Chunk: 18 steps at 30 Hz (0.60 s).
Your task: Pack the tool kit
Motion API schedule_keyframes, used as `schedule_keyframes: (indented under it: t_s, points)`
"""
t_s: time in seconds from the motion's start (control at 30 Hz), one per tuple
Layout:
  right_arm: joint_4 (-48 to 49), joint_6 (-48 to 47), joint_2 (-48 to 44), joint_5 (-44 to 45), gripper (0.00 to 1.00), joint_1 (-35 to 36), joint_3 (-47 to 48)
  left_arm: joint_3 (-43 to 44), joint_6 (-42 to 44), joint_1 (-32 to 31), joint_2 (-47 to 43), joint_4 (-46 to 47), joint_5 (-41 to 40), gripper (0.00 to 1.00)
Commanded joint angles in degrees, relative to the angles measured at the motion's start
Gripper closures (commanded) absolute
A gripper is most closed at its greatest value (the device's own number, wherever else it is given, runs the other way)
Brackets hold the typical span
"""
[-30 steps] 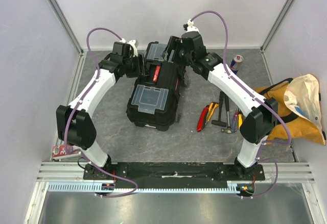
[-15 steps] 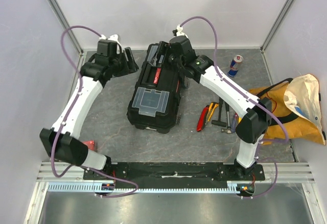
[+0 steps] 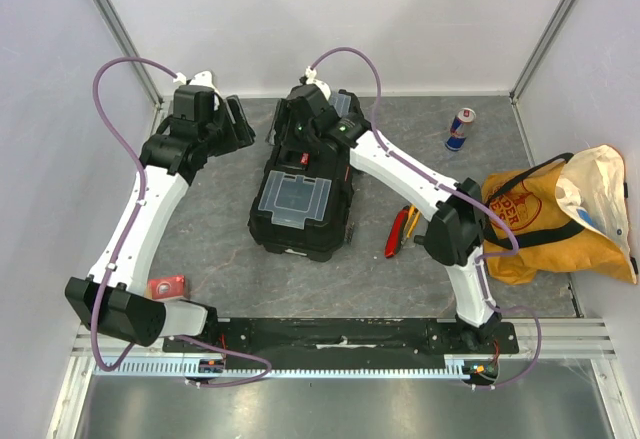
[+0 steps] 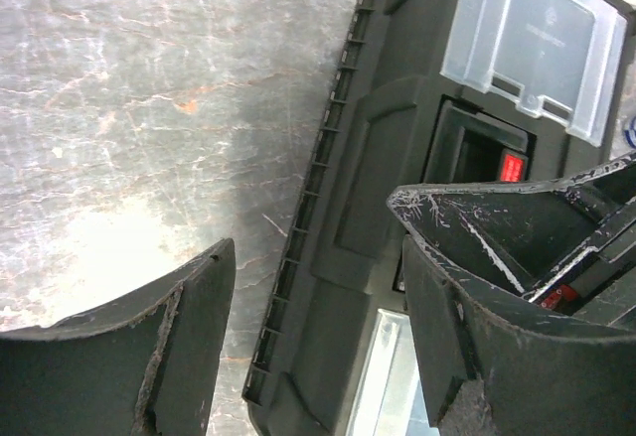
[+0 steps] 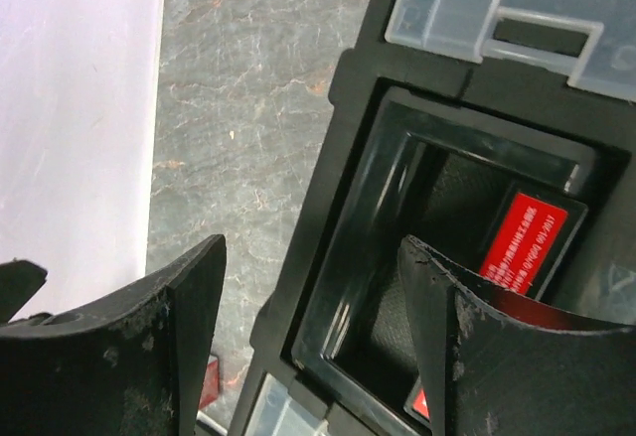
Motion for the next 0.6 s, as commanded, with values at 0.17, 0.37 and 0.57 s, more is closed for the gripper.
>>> schedule_keyframes:
  t_s: [0.17,0.37,0.57]
  points:
    - [-6.4,3.5,6.3,5.2,0.25,1.5,12.3,-0.7,3.5,2.1,-3.5,-0.1,-6.0,0.26]
    - [-6.0,6.7,8.0,3.2,0.24,1.9,12.3,-0.5,5.0,2.2,-5.7,0.6,-7.1,0.26]
    - [0.2,9.0,9.0,-6.5,0.23,1.5,8.9,-2.0,5.5,2.2,-6.4,2.0,-0.4,0.26]
